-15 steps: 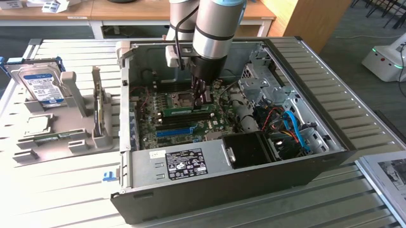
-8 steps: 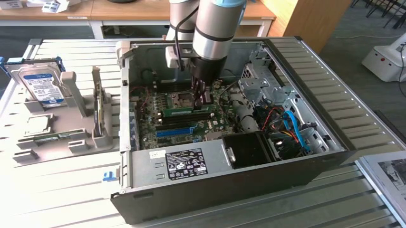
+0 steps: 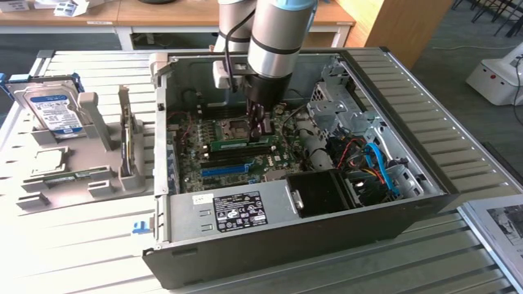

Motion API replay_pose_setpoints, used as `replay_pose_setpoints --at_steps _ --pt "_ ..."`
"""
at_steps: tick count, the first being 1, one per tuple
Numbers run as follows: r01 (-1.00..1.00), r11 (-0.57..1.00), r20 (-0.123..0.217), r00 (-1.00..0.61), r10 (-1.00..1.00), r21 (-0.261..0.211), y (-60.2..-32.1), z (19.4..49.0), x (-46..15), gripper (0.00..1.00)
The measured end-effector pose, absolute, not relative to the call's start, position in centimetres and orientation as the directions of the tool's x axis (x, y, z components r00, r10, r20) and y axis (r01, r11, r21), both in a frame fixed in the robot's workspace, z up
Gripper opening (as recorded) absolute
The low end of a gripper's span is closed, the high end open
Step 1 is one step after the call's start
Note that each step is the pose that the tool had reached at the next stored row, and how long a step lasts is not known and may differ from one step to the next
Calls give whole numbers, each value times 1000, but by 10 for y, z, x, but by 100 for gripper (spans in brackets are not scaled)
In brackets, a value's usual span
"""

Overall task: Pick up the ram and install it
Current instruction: 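Insert the ram into the slot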

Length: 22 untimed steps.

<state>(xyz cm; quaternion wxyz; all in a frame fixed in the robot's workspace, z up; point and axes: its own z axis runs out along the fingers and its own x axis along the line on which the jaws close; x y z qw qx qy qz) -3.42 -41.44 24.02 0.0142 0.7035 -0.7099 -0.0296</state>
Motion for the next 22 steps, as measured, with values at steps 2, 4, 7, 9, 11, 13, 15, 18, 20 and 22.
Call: replay_pose_setpoints --at_steps 2,4,7,9,11,13,15,18,20,22 --pt "-998 8 -22 -10 -1000 61 -414 240 -34 11" --pt "-998 8 -22 -9 -1000 60 -415 240 -35 11" --pt "-998 8 -22 -10 -1000 59 -414 240 -35 11" --pt "-998 8 -22 -10 -1000 59 -415 240 -35 11" --pt "-998 8 -22 -9 -1000 58 -415 240 -35 11" --pt "-998 8 -22 -10 -1000 57 -415 240 -36 11" --pt "-998 8 -22 -10 -1000 56 -415 239 -36 11" --pt "-999 8 -22 -9 -1000 54 -415 238 -36 11" --pt "-999 8 -21 -9 -1000 54 -415 238 -36 11" --pt "-999 9 -22 -10 -1000 53 -414 238 -37 11"
